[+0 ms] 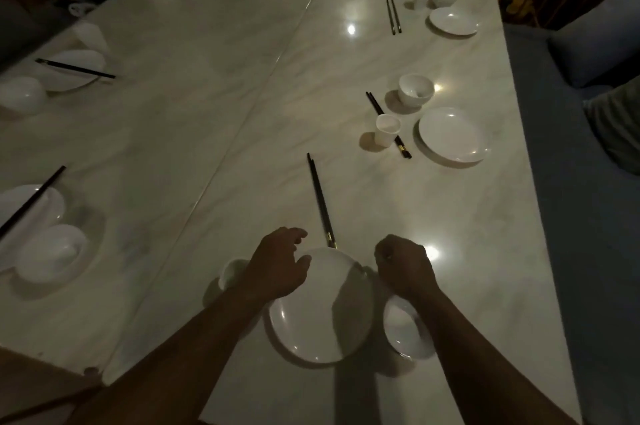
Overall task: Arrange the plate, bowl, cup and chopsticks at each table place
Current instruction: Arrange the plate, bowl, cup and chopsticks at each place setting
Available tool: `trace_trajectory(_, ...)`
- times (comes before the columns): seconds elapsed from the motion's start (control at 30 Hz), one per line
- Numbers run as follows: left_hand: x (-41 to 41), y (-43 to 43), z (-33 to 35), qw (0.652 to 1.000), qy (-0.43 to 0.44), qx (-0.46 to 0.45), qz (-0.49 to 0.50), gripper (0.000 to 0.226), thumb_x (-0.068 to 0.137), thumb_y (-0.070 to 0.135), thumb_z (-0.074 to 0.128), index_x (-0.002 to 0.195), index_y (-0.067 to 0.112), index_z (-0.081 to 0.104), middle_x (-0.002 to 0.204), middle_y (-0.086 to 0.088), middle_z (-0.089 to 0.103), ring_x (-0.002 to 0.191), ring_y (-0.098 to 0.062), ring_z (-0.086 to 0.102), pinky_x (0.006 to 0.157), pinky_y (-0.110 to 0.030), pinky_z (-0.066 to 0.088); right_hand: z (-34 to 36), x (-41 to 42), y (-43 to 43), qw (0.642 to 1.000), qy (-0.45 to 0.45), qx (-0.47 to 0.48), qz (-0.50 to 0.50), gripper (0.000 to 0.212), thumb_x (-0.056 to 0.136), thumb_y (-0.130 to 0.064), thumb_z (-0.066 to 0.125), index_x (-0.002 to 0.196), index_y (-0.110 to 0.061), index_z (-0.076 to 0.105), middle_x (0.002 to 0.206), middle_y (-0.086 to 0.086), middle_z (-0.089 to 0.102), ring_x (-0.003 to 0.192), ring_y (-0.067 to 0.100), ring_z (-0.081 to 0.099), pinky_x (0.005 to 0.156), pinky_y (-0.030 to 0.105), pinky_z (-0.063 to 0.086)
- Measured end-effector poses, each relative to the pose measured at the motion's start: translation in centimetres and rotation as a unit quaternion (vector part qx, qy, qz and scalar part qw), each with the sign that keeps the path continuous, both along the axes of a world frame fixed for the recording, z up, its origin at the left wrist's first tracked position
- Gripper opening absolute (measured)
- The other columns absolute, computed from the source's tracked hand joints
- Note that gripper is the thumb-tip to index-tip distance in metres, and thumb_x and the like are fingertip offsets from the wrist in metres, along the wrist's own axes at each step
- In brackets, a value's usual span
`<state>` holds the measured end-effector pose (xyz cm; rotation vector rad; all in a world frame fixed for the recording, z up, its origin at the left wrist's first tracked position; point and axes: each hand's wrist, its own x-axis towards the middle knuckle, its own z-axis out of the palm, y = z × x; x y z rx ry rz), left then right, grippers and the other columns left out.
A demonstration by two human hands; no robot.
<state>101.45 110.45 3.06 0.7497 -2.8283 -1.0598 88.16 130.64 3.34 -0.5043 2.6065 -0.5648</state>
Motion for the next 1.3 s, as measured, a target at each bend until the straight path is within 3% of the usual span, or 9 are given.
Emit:
trace_trajectory(0.13, -1.8, -3.0, -0.1, 1.0, -0.009, 0.017, 0.011, 0.046, 0.082, 0.026, 0.07, 0.125, 0.015, 0.059, 0.11, -0.002, 0.065, 0.093, -0.014, 0.062, 0.084, -0.028, 0.051, -1.0, -1.8, -6.0, 0.999, -0.044, 0.023, 0.022, 0.014, 0.087, -0.019, 0.061, 0.094, -0.017, 0.074, 0.099, 0.003, 0.072, 0.091, 0.023, 0.067, 0.069, 0.021, 0.042)
trace_trajectory(0.27, -3.5, -6.2, -0.7, 0.999, -0.019, 0.033, 0.02, 0.041, 0.082, 0.027, 0.069, 0.121, 0.016, 0.062, 0.103, 0.002, 0.067, 0.087, -0.013, 0.063, 0.081, -0.025, 0.051, -2.8, -2.8, -11.1, 0.996, -0.066, 0.054, 0.002, 0.018, 0.087, -0.028, 0.063, 0.095, -0.016, 0.074, 0.095, 0.005, 0.072, 0.074, 0.02, 0.06, 0.065, 0.023, 0.044)
trace_trajectory(0.37, -5.1, -8.0, -1.6, 0.997, -0.04, 0.057, 0.034, 0.039, 0.082, 0.028, 0.07, 0.118, 0.016, 0.063, 0.102, 0.001, 0.068, 0.087, -0.014, 0.064, 0.084, -0.03, 0.053, -4.0, -3.3, -13.5, 0.996, -0.048, 0.063, -0.031, 0.02, 0.09, -0.027, 0.059, 0.099, -0.018, 0.074, 0.097, 0.005, 0.072, 0.083, 0.023, 0.067, 0.068, 0.026, 0.049)
trace_trajectory(0.6, -9.1, -9.5, -4.1, 0.987, -0.095, 0.113, 0.059, 0.035, 0.083, 0.022, 0.064, 0.117, 0.013, 0.065, 0.111, -0.004, 0.069, 0.103, -0.019, 0.064, 0.087, -0.022, 0.047, -5.6, -3.6, -15.9, 0.995, -0.03, 0.065, -0.068, 0.02, 0.088, -0.024, 0.066, 0.107, -0.016, 0.067, 0.101, 0.003, 0.067, 0.088, 0.021, 0.065, 0.076, 0.033, 0.056)
trace_trajectory(0.9, -13.8, -8.7, -6.6, 0.973, -0.127, 0.162, 0.104, 0.036, 0.08, 0.021, 0.069, 0.114, 0.01, 0.068, 0.119, -0.007, 0.067, 0.11, -0.022, 0.062, 0.091, -0.023, 0.045, -6.4, -4.5, -16.3, 0.986, -0.07, 0.004, -0.151, 0.02, 0.085, -0.026, 0.074, 0.102, -0.019, 0.067, 0.097, 0.0, 0.069, 0.079, 0.013, 0.062, 0.068, 0.024, 0.048)
trace_trajectory(1.07, -15.7, -8.3, -7.4, 0.977, -0.131, 0.129, 0.105, 0.034, 0.077, 0.039, 0.069, 0.082, 0.005, 0.072, 0.087, -0.01, 0.073, 0.085, -0.026, 0.069, 0.076, -0.034, 0.058, -4.6, -6.3, -13.9, 0.988, -0.036, -0.013, -0.151, 0.021, 0.088, -0.028, 0.072, 0.106, -0.018, 0.072, 0.1, -0.001, 0.072, 0.077, 0.007, 0.056, 0.055, 0.001, 0.03)
trace_trajectory(1.13, -16.4, -8.1, -7.4, 0.977, -0.141, 0.127, 0.1, 0.043, 0.076, 0.048, 0.07, 0.075, 0.004, 0.067, 0.079, -0.011, 0.072, 0.075, -0.026, 0.069, 0.069, -0.034, 0.059, -3.6, -7.0, -12.2, 0.985, -0.027, -0.023, -0.166, 0.02, 0.087, -0.024, 0.073, 0.107, -0.019, 0.073, 0.099, -0.002, 0.073, 0.079, 0.006, 0.059, 0.056, -0.003, 0.034)
trace_trajectory(1.23, -17.6, -8.0, -7.0, 0.974, -0.166, 0.126, 0.088, 0.042, 0.074, 0.044, 0.073, 0.077, 0.003, 0.066, 0.081, -0.012, 0.073, 0.076, -0.027, 0.07, 0.07, -0.035, 0.06, -2.3, -7.4, -9.6, 0.973, -0.019, -0.062, -0.222, 0.016, 0.083, -0.025, 0.076, 0.099, -0.023, 0.075, 0.089, -0.005, 0.074, 0.076, 0.009, 0.068, 0.07, 0.022, 0.055)
trace_trajectory(1.3, -18.2, -8.0, -6.7, 0.971, -0.18, 0.123, 0.094, 0.031, 0.072, 0.032, 0.075, 0.078, 0.004, 0.066, 0.082, -0.013, 0.073, 0.076, -0.028, 0.071, 0.07, -0.037, 0.061, -1.6, -7.2, -8.0, 0.963, -0.01, -0.075, -0.257, 0.015, 0.082, -0.027, 0.076, 0.096, -0.026, 0.075, 0.085, -0.009, 0.073, 0.072, 0.004, 0.067, 0.063, 0.021, 0.051)
